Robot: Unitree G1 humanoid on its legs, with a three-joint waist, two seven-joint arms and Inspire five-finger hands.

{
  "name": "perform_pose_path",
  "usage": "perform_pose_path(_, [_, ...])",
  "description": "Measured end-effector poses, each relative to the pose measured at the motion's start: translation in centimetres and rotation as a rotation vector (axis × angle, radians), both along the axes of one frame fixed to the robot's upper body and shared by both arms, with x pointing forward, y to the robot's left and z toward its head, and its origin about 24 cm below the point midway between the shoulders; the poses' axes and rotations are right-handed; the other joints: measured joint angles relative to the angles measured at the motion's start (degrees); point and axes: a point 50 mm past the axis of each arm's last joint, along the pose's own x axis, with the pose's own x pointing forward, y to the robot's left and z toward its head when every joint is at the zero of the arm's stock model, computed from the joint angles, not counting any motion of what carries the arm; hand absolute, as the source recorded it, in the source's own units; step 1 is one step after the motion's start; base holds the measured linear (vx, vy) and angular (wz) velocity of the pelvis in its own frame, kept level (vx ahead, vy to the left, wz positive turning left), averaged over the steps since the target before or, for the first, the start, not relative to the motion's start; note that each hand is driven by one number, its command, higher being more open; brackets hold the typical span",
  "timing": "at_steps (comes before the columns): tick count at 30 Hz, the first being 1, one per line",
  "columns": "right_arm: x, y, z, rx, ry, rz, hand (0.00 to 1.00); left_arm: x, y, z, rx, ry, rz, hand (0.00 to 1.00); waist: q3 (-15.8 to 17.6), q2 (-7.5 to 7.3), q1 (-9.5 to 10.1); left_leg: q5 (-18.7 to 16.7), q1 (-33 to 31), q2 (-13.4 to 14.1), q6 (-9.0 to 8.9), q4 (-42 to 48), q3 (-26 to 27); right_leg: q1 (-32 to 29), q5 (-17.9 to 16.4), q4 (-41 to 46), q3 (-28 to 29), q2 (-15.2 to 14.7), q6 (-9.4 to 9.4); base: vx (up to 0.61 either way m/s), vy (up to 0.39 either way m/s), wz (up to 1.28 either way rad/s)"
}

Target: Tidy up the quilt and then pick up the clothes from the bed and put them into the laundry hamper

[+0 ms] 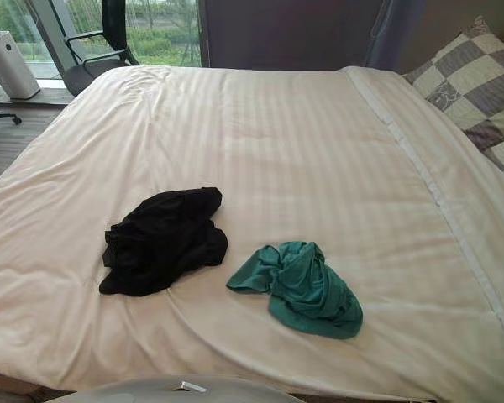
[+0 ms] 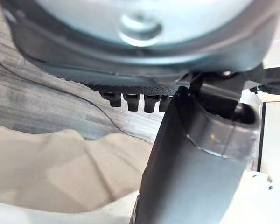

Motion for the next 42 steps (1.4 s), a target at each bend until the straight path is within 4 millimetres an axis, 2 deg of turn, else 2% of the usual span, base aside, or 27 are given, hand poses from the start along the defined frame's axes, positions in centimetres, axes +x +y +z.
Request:
perform_pose_path(1, [0.2, -0.5, 0.4, -0.027, 0.016, 0.027, 1.0, 0.2, 1.1, 1.0, 0.051, -0.033, 0.021, 1.0, -0.4, -0.36, 0.08, -0.3, -0.3, 0.0, 0.35, -0.4, -0.1, -0.3, -0.6, 0.0, 0.0, 0.1, 0.16, -0.14, -0.045, 0.07])
perform_pose_path(3, [1.3, -2.1, 2.1, -0.15, 0.067, 0.129, 1.0, 0.8, 3.7, 4.5, 0.235, -0.067, 0.019, 1.0, -1.3, -0.84, 0.02, -0.6, -1.7, 0.0, 0.5, 0.0, -0.2, -1.7, -0.8, 0.6, 0.2, 0.0, 0.38, -0.17, -0.048, 0.03])
perform_pose_path(4, [1.7, -3.5, 3.9, -0.257, 0.079, 0.166, 1.0, 0.9, 5.0, 7.0, 0.364, -0.079, 0.013, 1.0, -2.2, -0.27, 0.12, -0.6, -2.2, 0.0, 0.51, 0.2, -0.1, -2.4, -0.8, 1.1, 0.3, -0.1, 0.38, -0.13, -0.028, -0.04])
perform_pose_path(5, [1.9, -4.2, 5.0, -0.318, 0.085, 0.198, 1.0, 1.0, 5.6, 8.4, 0.437, -0.086, 0.009, 1.0, -3.1, -0.21, 0.09, -0.6, -2.6, -0.1, 0.57, 0.4, -0.2, -2.7, -0.7, 1.1, 0.4, -0.2, 0.41, -0.08, -0.018, -0.03])
perform_pose_path(6, [2.8, -5.3, 7.1, -0.44, 0.109, 0.277, 1.0, 1.3, 6.4, 11.1, 0.579, -0.12, 0.011, 1.0, -4.2, 0.0, 0.14, -0.7, -3.1, -0.2, 0.62, 0.7, -0.1, -3.1, -0.7, 1.1, 0.5, -0.2, 0.54, -0.05, -0.011, 0.0])
perform_pose_path(8, [4.8, -6.1, 10.1, -0.607, 0.086, 0.355, 1.0, 1.9, 7.3, 15.7, 0.784, -0.208, 0.026, 1.0, -4.7, 0.34, 0.2, -0.6, -3.6, -0.3, 0.64, 0.9, -0.2, -3.5, -0.5, 1.3, 0.7, -0.3, 0.66, -0.06, -0.014, 0.01])
perform_pose_path(10, [6.3, -6.3, 11.7, -0.702, 0.051, 0.387, 1.0, 2.3, 7.6, 18.7, 0.916, -0.251, 0.042, 1.0, -5.0, 0.72, 0.76, -0.4, -3.8, -0.3, 0.65, 0.8, -0.2, -3.9, -0.5, 1.7, 0.7, -0.3, 0.67, -0.03, -0.01, 0.0])
perform_pose_path(12, [6.7, -6.5, 12.4, -0.73, 0.046, 0.399, 1.0, 2.5, 7.7, 19.7, 0.957, -0.273, 0.048, 1.0, -5.1, 0.92, 1.47, -0.4, -3.8, -0.3, 0.65, 0.8, -0.2, -4.0, -0.5, 1.8, 0.7, -0.3, 0.66, 0.02, -0.004, 0.01])
perform_pose_path(18, [7.9, -6.7, 13.3, -0.763, 0.043, 0.407, 1.0, 2.9, 7.6, 20.8, 0.985, -0.305, 0.055, 1.0, -4.9, 1.93, 2.18, -0.4, -4.5, -0.4, 0.64, 1.3, -1.0, -4.1, -0.6, 1.8, 0.2, -0.4, 0.6, 0.04, -0.013, 0.08])
perform_pose_path(23, [9.5, -6.2, 14.3, -0.818, 0.02, 0.468, 1.0, 5.8, 6.9, 23.3, 1.072, -0.335, -0.084, 1.0, -3.2, 1.6, 2.3, -0.5, -4.4, -0.3, 0.58, 1.7, -0.5, -4.3, -0.6, 2.0, 0.9, -0.4, 0.53, -0.02, -0.006, -0.05])
perform_pose_path(27, [11.6, -5.1, 15.7, -0.902, -0.035, 0.549, 1.0, 9.3, 4.4, 24.6, 1.178, -0.298, -0.277, 1.0, -1.6, 1.2, 2.1, -0.5, -3.7, -0.2, 0.61, 1.8, 0.8, -5.2, -0.6, 2.8, 2.9, -0.2, 0.54, -0.05, -0.001, -0.22])
perform_pose_path(29, [12.8, -4.5, 17.5, -1.001, -0.09, 0.588, 1.0, 11.9, 1.4, 23.8, 1.242, -0.246, -0.408, 1.0, 0.1, 1.83, 1.94, -0.5, -3.4, -0.4, 0.74, 1.8, 2.1, -5.8, -0.1, 2.9, 4.4, -0.3, 0.8, -0.06, 0.016, -0.32])
perform_pose_path(31, [13.4, -4.1, 18.2, -1.037, -0.118, 0.611, 1.0, 12.7, 0.2, 23.1, 1.249, -0.229, -0.462, 1.0, 1.1, 2.11, 1.71, -0.5, -3.4, -0.4, 0.77, 1.9, 2.5, -6.0, 0.2, 2.9, 5.0, -0.2, 0.81, -0.05, 0.012, -0.21])
perform_pose_path(32, [13.9, -3.7, 18.8, -1.064, -0.141, 0.641, 1.0, 13.9, -1.2, 21.9, 1.237, -0.219, -0.54, 1.0, 2.0, 2.46, 1.23, -0.5, -3.3, -0.4, 0.79, 1.9, 3.0, -6.2, 0.5, 2.8, 5.4, -0.1, 0.7, -0.04, 0.007, -0.18])
perform_pose_path(35, [15.0, -2.6, 19.2, -1.098, -0.152, 0.724, 1.0, 15.6, -3.9, 19.4, 1.163, -0.231, -0.662, 1.0, 3.4, 2.63, 0.39, -0.5, -2.3, -0.1, 0.79, 1.8, 3.8, -6.0, 0.8, 2.7, 6.6, 0.1, 0.73, -0.01, -0.006, -0.25])
perform_pose_path(39, [16.2, -0.5, 19.5, -1.129, -0.197, 0.821, 1.0, 16.8, -5.9, 17.4, 1.103, -0.193, -0.781, 1.0, 4.8, 2.77, -0.28, -0.5, -1.5, 0.1, 0.8, 1.8, 4.9, -6.1, 1.0, 2.7, 8.0, 0.3, 0.87, -0.01, -0.015, -0.17])
perform_pose_path(42, [17.2, 1.2, 19.8, -1.168, -0.212, 0.905, 1.0, 17.5, -7.0, 16.9, 1.114, -0.149, -0.844, 1.0, 5.6, 3.33, -0.71, -0.5, -1.6, 0.0, 0.89, 1.7, 5.3, -6.1, 1.9, 1.6, 8.2, 0.3, 1.04, -0.02, -0.003, -0.12])
